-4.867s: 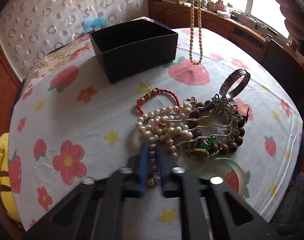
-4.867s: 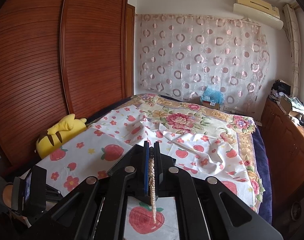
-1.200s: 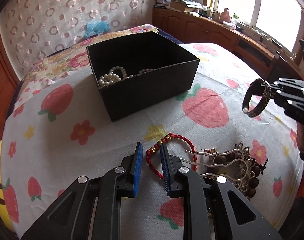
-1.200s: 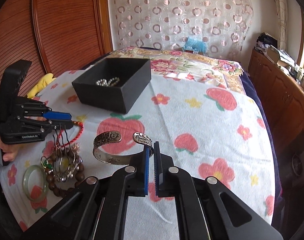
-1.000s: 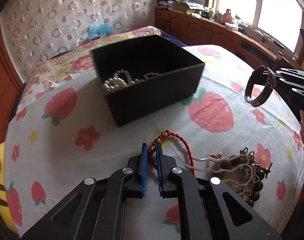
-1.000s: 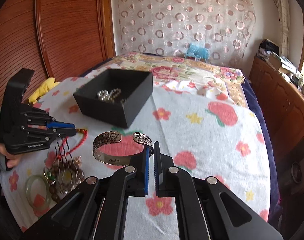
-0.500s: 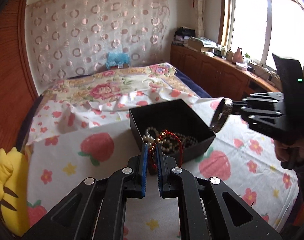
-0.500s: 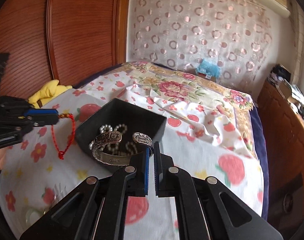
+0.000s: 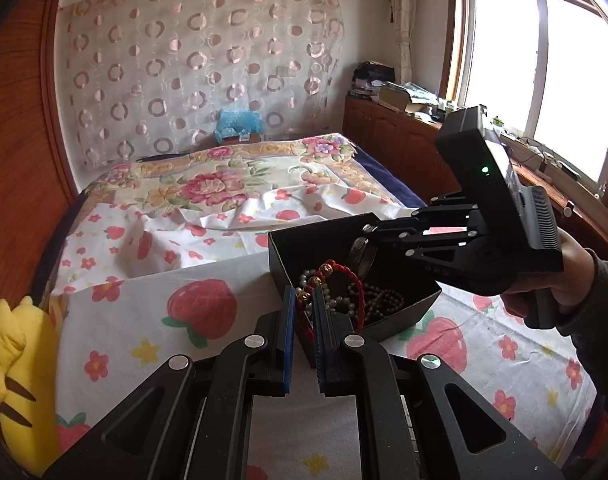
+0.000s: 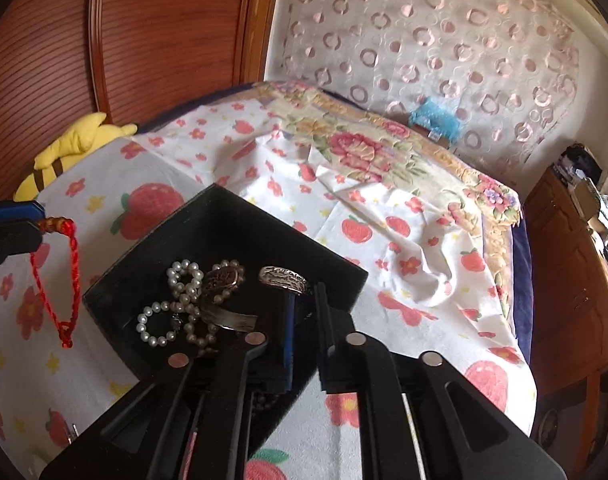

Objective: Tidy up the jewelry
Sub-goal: 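Lower the bangle and bracelet into the black box and open both tools, then withdraw both tools from the box back toward the jewelry pile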

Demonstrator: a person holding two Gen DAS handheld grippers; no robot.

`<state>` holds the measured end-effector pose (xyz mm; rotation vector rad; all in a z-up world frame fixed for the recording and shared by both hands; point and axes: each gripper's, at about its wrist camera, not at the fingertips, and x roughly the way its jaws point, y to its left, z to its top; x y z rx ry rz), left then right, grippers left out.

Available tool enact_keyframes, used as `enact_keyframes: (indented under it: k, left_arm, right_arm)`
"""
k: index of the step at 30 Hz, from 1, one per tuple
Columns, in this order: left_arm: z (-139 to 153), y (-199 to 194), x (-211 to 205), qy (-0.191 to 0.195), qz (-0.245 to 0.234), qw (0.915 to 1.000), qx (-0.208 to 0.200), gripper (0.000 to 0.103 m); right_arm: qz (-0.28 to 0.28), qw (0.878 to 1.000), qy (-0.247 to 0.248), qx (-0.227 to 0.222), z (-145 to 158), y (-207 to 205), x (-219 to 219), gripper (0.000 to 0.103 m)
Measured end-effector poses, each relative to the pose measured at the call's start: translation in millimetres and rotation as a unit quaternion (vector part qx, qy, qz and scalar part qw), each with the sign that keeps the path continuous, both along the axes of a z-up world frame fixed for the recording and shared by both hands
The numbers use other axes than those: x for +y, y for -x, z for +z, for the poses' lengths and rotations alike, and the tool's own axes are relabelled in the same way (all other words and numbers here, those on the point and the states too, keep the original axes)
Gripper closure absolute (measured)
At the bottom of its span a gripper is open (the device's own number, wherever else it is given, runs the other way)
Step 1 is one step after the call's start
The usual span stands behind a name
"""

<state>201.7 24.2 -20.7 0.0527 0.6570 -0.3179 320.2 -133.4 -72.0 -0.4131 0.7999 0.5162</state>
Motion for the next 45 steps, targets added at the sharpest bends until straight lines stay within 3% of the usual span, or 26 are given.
enact_keyframes:
  k: [12,21,28,32,45]
  left_arm:
    - [-3,-4,-5,0.001,-0.001,1.0,0.001,0.096]
    - [-1,-40,-23,0.001,-0.01,0.9998,0.015,0.096]
    - [-7,-54,-47,-0.022,-0.028,0.9991,0.024,0.092]
    - [-10,-42,-49,-0.022,-0.033,0.9989,0.026,0.079]
    - [-33,39,-31,-0.008,-0.024,0.9989,0.04,0.068]
  right_arm:
    - [-0.008,0.999,-0.031,-0.006,14,0,-9,0.089]
    - [-0.029,0.997,-0.069,-0.02,24,25,-35,0.089]
    - [-0.044,0.995,-0.09,-0.023,23,58,-54,0.089]
    - [-0.052,0.993,-0.099,-0.025,21,85,-65,0.089]
    - [-0.059,0.99,-0.126,-0.007,-9,179,-65,0.089]
